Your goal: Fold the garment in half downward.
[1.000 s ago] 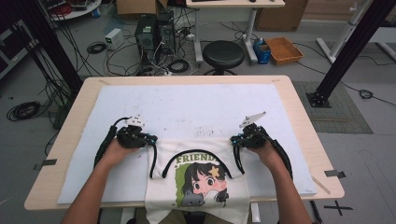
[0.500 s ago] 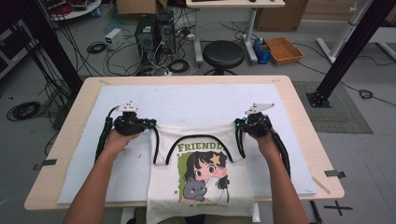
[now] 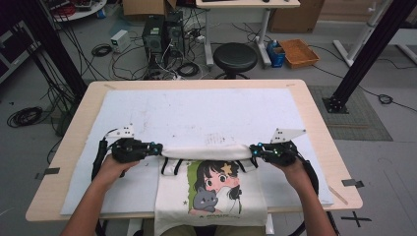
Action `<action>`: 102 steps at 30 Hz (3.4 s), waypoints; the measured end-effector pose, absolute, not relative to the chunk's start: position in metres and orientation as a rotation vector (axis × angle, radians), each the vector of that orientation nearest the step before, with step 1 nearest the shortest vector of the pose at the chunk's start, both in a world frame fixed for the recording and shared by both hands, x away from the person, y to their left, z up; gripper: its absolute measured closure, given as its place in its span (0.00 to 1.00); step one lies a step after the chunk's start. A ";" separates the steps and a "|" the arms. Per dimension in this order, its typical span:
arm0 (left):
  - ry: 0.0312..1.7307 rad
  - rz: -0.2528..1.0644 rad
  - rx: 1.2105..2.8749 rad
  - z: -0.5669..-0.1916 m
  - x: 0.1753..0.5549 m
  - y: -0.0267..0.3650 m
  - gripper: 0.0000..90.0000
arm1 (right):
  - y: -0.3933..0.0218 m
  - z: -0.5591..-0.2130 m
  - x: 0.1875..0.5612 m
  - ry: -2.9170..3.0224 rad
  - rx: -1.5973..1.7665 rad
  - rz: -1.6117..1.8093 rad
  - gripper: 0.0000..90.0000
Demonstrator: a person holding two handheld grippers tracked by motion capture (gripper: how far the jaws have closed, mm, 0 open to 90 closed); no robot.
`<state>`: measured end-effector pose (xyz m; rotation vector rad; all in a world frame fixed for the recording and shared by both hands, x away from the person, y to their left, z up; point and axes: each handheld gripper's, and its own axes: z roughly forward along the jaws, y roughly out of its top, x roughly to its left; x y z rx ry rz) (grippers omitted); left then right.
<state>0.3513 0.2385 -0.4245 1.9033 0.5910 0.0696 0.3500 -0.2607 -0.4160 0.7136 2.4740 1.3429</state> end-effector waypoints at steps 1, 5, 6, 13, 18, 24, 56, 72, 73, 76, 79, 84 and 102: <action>0.574 0.050 1.911 -0.425 0.347 0.239 0.94 | -0.262 -0.416 0.344 2.486 0.700 1.352 0.95; 0.521 -0.013 1.934 -0.426 0.329 0.243 0.94 | -0.267 -0.417 0.326 2.544 0.650 1.335 0.95; 0.502 -0.035 1.952 -0.426 0.325 0.243 0.94 | -0.268 -0.417 0.323 2.565 0.639 1.329 0.95; 0.581 -0.013 1.972 -0.410 0.329 0.236 0.50 | -0.269 -0.404 0.316 2.608 0.671 1.349 0.67; 0.690 0.096 2.147 -0.410 0.353 0.215 0.44 | -0.244 -0.389 0.340 2.659 0.743 1.051 0.55; 0.779 0.098 2.252 -0.432 0.362 0.207 0.39 | -0.236 -0.420 0.365 2.735 0.847 0.893 0.49; 0.974 0.095 2.116 -0.425 0.374 0.222 0.52 | -0.229 -0.413 0.384 2.487 0.959 0.852 0.56; 0.847 0.066 2.066 -0.423 0.335 0.236 0.93 | -0.244 -0.406 0.347 2.577 0.880 0.935 0.94; 0.827 0.052 2.058 -0.421 0.330 0.238 0.93 | -0.245 -0.404 0.343 2.586 0.868 0.936 0.94; 0.777 0.018 2.055 -0.419 0.315 0.243 0.93 | -0.249 -0.400 0.325 2.613 0.842 0.936 0.94; 0.722 -0.023 2.063 -0.421 0.298 0.245 0.93 | -0.254 -0.396 0.307 2.635 0.825 0.948 0.94; 0.588 -0.110 2.105 -0.429 0.279 0.244 0.93 | -0.259 -0.399 0.283 2.718 0.774 0.921 0.94; 0.897 0.181 2.136 -0.423 0.356 0.219 0.45 | -0.241 -0.402 0.349 2.520 0.937 0.941 0.45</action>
